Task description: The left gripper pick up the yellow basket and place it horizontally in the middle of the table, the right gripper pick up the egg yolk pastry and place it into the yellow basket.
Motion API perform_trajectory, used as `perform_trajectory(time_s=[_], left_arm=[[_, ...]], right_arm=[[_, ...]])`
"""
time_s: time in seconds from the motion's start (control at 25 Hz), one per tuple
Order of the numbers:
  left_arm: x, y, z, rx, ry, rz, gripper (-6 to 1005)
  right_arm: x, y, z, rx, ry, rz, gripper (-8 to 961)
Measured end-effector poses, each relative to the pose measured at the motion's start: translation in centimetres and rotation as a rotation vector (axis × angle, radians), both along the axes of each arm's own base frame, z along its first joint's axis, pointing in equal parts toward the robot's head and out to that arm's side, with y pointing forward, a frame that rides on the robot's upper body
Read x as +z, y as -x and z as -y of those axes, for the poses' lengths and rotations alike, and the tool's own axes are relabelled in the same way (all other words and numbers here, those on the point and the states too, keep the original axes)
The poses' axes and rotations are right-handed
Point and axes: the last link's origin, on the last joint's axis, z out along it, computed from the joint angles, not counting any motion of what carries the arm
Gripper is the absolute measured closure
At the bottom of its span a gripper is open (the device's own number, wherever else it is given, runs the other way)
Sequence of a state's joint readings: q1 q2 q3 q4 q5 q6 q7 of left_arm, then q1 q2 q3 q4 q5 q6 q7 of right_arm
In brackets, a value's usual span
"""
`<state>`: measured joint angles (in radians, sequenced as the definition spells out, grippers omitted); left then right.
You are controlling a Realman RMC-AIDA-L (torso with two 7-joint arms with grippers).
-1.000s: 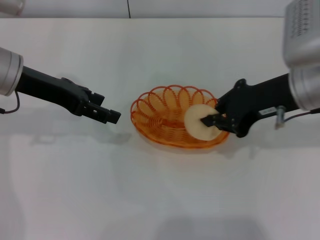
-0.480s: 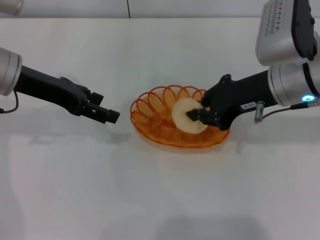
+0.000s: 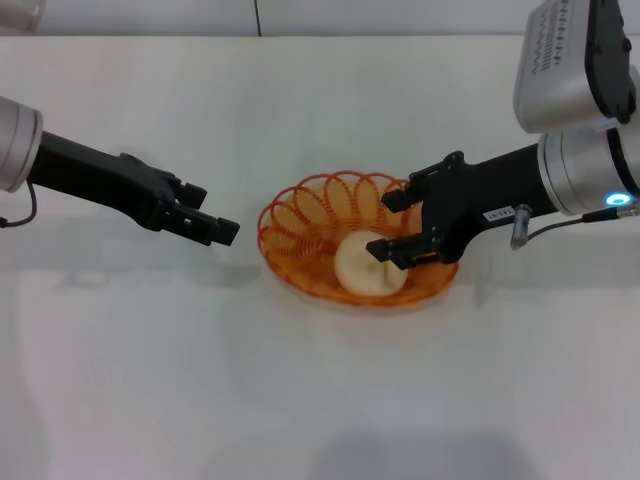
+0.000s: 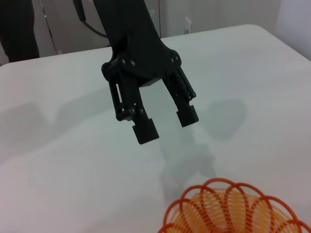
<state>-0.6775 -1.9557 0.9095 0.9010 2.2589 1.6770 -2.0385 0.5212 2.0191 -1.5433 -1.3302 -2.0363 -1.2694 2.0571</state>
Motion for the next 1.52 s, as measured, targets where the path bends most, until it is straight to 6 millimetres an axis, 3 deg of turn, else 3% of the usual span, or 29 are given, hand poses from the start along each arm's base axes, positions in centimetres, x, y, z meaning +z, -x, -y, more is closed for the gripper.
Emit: perform_trajectory(time_s=[0.2,0.4,0.68,1.12,1.52], left_arm=[[0.2,0.1,0.0,-0.002,-0.011,0.001,132],[0.2,0.4,0.2,-0.003,-0.020,0.005,133],[0.5,1.3,0.6,-0.024,-0.037,0.023,133],[0.6,3.0,2.7,-0.041,-0.038,0.079,133],[0.7,3.3,4.1,-0.138,-0.026,0.132,138]], right_arm=[[0.5,-0.2,0.2,0.000,-0.015,-0.006,324],[1.6,-0.5,0.8,0.002,-0.058,-0.029,215],[3.1,-2.2,2.6,-0.015,-0.080,-0.101,215],[3.8,-5.3,5.6,0.000,-0.037,-0.170,215],[3.8,-5.6,5.8,0.002,-0.028,-0.161,215]])
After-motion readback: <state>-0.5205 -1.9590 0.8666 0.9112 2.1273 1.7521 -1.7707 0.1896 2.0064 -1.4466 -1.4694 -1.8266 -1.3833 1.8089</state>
